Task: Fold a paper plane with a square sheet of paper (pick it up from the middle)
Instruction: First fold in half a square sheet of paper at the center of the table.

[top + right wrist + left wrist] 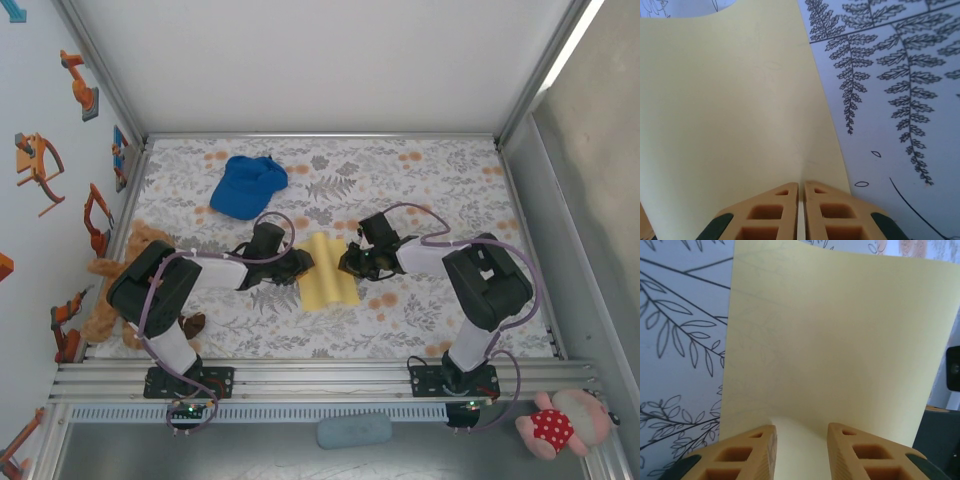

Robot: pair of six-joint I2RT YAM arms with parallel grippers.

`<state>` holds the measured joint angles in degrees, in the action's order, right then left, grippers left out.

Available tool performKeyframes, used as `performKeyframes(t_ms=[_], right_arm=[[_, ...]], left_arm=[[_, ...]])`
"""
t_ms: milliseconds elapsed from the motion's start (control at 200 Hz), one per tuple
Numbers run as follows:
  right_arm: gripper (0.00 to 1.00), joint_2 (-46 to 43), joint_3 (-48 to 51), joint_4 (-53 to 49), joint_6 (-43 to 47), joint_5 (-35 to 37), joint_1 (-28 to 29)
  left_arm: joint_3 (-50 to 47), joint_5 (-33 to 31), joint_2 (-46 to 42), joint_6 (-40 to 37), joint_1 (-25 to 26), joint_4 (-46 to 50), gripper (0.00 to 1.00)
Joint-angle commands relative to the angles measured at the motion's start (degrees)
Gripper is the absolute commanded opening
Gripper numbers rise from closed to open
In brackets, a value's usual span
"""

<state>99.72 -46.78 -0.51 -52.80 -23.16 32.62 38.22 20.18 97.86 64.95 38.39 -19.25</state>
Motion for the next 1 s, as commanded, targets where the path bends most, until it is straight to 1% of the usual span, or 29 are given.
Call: performKeyframes(t_ms=[0, 215, 401, 581, 771, 856, 997], right_arm=[[0.12, 1.15, -0.94, -0.89, -0.87, 0.66, 0.43], [0.12, 1.19, -1.20, -0.91, -0.81, 0.59, 0.43], [0.12, 1.64, -1.38, 0.44, -0.74, -0.82, 0.67], [0.11, 3.12, -2.70, 1.19, -1.06, -1.80, 2.59], [0.11, 4.47, -2.96, 4.13, -2.98, -2.93, 4.02], [0.11, 4.61, -3.03, 4.40, -3.23, -2.90, 4.29], [0.11, 4.26, -3.01, 3.88, -3.19, -2.25, 4.27]], left_arm=[[-2.42, -0.41, -0.78, 1.63, -0.68, -1.34, 0.38], [-3.68, 0.88, -1.18, 1.43, -1.02, -5.18, 0.54], [-3.59, 2.00, -0.48, 0.93, -0.96, -6.16, 0.65], [-3.24, 2.24, 0.22, 0.71, -1.03, -5.17, 0.68], [-3.02, 2.01, 0.22, 0.14, -0.95, -3.24, 0.70], [-2.91, 1.88, 0.05, -0.41, -0.97, -2.35, 0.73], [-2.89, 1.45, -1.21, -1.52, -0.88, -1.55, 0.80]])
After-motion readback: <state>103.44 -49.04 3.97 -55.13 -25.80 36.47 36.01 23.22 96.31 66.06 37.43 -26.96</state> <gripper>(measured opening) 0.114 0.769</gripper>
